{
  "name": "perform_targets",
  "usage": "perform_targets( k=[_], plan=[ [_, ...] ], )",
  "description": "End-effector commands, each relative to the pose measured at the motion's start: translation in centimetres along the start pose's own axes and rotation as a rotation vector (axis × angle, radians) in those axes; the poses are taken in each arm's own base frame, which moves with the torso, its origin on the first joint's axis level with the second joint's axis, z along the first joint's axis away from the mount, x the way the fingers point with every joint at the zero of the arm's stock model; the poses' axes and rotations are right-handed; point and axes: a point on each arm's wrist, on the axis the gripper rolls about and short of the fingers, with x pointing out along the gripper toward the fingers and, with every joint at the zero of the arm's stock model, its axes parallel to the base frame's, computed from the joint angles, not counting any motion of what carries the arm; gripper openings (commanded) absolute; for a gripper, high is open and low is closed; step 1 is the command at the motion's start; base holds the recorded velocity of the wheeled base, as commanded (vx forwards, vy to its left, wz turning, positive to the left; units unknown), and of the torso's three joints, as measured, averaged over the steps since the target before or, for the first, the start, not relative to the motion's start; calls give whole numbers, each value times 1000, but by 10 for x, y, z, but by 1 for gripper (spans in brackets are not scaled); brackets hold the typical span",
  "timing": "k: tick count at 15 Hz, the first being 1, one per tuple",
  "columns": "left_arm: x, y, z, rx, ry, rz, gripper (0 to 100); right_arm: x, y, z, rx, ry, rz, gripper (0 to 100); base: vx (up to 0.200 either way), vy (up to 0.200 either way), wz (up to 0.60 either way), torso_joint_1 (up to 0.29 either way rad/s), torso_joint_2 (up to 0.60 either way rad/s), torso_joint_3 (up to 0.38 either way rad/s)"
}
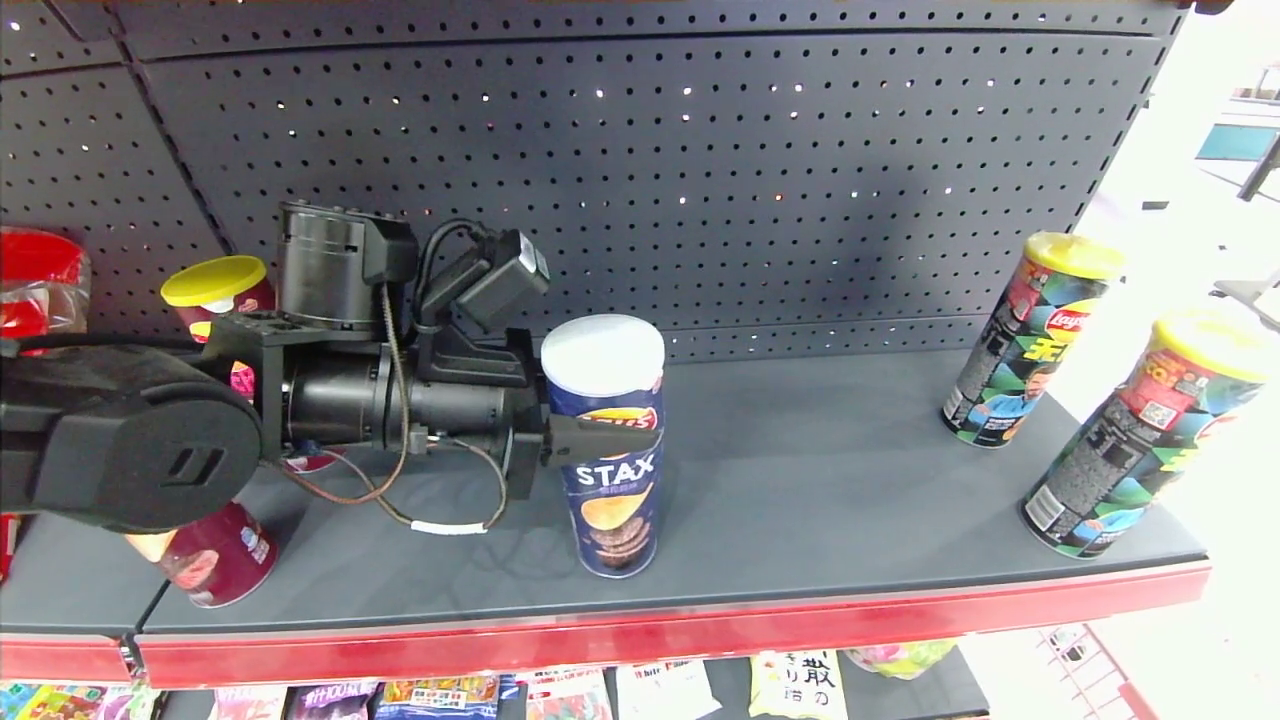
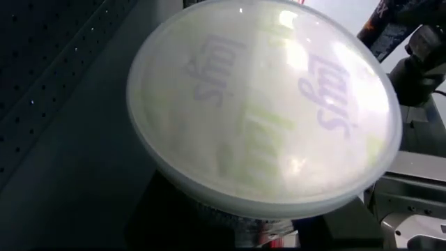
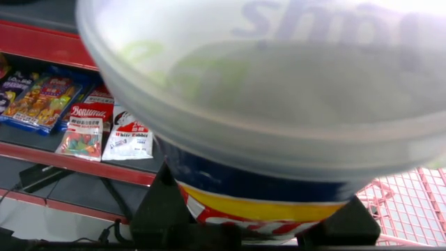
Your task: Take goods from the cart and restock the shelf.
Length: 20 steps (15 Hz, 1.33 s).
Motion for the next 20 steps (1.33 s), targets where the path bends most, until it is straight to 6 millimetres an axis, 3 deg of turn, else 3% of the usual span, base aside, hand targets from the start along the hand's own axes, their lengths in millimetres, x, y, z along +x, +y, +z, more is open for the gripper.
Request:
perform_targets(
  k=[1, 20],
  plan=[
    [-1, -1, 2, 5, -2, 4, 0, 0, 0, 0, -1, 1, 1, 0, 0, 0, 0, 0, 0, 0],
    [13, -15, -8, -20, 31, -51, 0, 0, 0, 0, -1, -1, 1, 0, 0, 0, 0, 0, 0, 0]
  ],
)
